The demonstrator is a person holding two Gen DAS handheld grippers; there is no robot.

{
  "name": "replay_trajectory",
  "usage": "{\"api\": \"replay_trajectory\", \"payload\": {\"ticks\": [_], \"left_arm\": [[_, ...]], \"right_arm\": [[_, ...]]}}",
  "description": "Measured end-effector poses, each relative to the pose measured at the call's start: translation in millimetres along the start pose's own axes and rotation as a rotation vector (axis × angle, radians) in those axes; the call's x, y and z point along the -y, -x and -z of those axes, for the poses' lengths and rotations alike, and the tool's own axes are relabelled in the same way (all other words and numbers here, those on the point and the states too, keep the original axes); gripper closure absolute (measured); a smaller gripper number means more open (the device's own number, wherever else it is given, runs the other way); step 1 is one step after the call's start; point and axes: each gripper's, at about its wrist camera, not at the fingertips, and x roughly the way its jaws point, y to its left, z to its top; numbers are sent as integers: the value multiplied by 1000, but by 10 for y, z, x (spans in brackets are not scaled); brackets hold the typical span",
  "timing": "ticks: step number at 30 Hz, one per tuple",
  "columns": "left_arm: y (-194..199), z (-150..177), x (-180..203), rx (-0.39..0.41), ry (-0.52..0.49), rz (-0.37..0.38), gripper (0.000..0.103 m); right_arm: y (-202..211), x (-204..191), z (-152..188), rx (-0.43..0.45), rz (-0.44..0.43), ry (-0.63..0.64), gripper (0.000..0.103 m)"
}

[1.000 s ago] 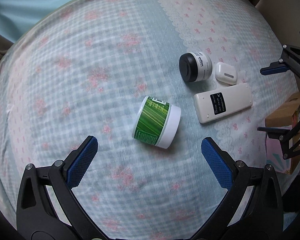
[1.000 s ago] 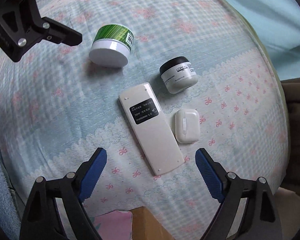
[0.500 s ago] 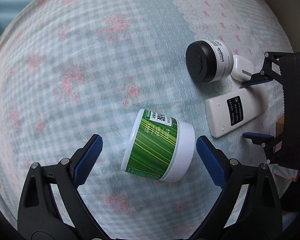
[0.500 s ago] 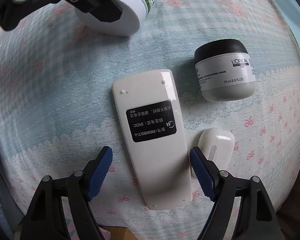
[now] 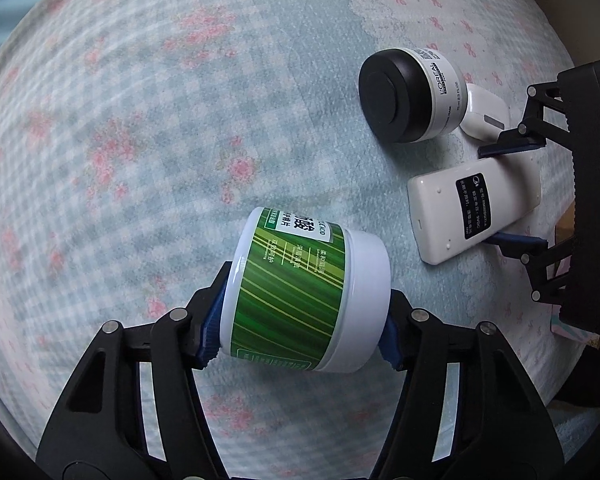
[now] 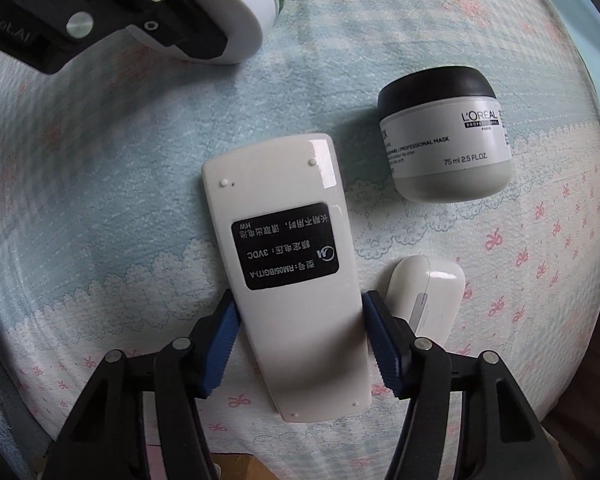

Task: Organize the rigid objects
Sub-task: 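Grasp the green-labelled jar with the left gripper while the right grasps the white remote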

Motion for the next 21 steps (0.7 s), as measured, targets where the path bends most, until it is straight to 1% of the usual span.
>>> {"api": "replay_trajectory", "payload": {"ticks": [6,10,12,15,19,21], "left_arm": [[70,64,-81,1,20,15,46],[143,142,-159,11,44,19,46],[250,208,-223,20,62,22,46],[363,280,-276,34,94,25,46],[563,414,-357,58,125,24,46],[686,490,-399,73,136,22,46]], "right_arm": [[63,24,-23,11,-71,-107,46],[153,87,-47,32,-146,-225,46],[194,90,-42,45,-184,-290,46],[262,103,52,70,-233,-377,47],[469,207,170,104,-267,-451,47],[581,183,200,121,-269,-479,47]]}}
